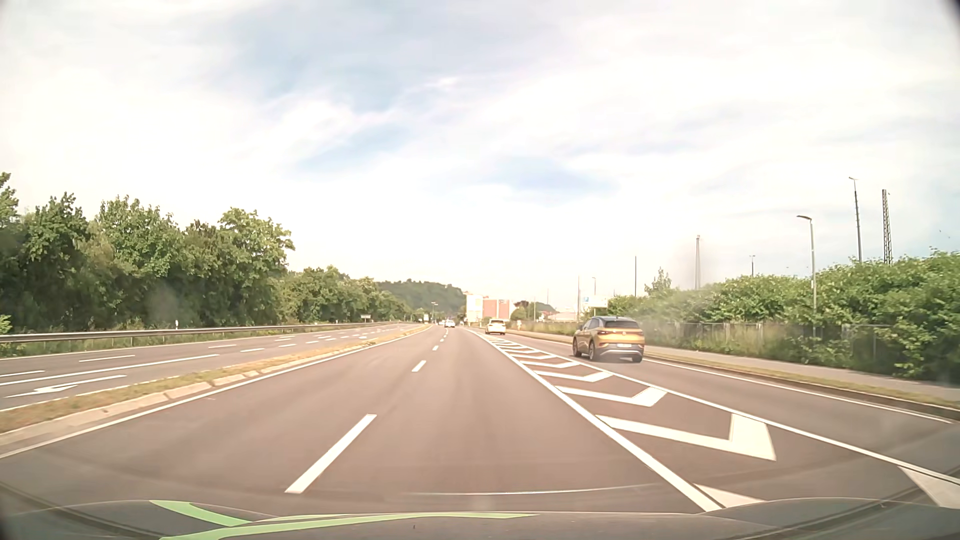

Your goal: Follow the waypoints while adhering to traffic rules and regulations

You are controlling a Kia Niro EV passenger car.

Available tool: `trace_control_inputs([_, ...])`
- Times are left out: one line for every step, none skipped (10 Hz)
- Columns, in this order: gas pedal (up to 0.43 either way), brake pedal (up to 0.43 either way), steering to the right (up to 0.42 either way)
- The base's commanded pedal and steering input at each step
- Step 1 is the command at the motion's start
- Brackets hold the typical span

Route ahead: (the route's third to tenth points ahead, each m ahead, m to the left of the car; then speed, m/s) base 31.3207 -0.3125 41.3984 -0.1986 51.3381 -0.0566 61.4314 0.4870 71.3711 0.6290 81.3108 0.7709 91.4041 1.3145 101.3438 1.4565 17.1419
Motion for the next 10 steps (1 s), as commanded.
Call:
trace_control_inputs([0.047, 0.0, -0.005])
trace_control_inputs([0.047, 0.0, -0.005])
trace_control_inputs([0.047, 0.0, -0.005])
trace_control_inputs([0.047, 0.0, -0.005])
trace_control_inputs([0.047, 0.0, -0.005])
trace_control_inputs([0.047, 0.0, -0.005])
trace_control_inputs([0.047, 0.0, -0.005])
trace_control_inputs([0.047, 0.0, -0.004])
trace_control_inputs([0.047, 0.0, -0.004])
trace_control_inputs([0.047, 0.0, -0.003])
